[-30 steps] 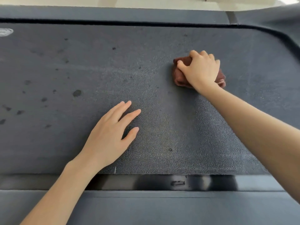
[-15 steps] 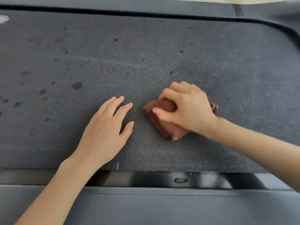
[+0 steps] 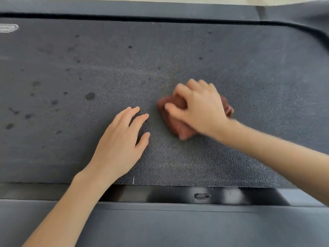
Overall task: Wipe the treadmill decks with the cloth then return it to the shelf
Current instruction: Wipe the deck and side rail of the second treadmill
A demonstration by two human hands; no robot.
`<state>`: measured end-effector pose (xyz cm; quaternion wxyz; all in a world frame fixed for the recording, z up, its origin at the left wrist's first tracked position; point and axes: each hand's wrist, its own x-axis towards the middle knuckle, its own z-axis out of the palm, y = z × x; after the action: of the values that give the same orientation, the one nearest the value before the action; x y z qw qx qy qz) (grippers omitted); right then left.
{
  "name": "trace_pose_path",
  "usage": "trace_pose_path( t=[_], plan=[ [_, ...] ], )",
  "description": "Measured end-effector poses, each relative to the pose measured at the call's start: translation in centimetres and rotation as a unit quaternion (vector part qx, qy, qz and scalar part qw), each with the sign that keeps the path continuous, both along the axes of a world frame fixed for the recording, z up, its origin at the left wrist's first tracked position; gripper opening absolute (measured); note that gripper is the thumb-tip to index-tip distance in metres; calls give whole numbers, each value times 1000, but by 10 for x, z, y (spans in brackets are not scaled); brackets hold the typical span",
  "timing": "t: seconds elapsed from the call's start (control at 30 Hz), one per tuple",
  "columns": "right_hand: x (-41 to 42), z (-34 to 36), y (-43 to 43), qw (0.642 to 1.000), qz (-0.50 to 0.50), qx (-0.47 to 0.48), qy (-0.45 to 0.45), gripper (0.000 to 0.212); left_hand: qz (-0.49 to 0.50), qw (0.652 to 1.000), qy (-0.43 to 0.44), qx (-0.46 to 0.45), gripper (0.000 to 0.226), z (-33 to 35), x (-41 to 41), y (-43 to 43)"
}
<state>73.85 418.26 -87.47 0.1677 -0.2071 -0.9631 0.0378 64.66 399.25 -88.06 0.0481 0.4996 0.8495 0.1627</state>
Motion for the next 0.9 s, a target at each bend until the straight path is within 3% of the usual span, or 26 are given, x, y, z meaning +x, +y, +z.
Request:
trace_pose_path(
  t=[0.13,0.23,0.33,0.47,0.67,0.8,0.9],
  plan=[
    [74,3,-62,985,171,-17,-8,38,0,1000,8,-7,47,-1,1,0],
    [76,4,-56,974,221,-17,-42,38,-3,1000,12,-9,48,-1,1,0],
    [42,5,-39,981,192,-25,-24,41,-6,1000,13,-5,47,-2,-1,1],
    [-24,-2,1,996,77,-18,40,41,-8,1000,17,-2,46,-2,-4,1],
    [-94,-12,40,999,-33,7,34,45,1,1000,28,-13,42,6,-3,-7],
    [-69,-7,20,999,9,-7,33,46,98,994,49,2,39,15,8,-56],
    [-23,-5,-20,989,146,-13,28,46,173,981,80,-45,42,19,8,-111]
  ],
)
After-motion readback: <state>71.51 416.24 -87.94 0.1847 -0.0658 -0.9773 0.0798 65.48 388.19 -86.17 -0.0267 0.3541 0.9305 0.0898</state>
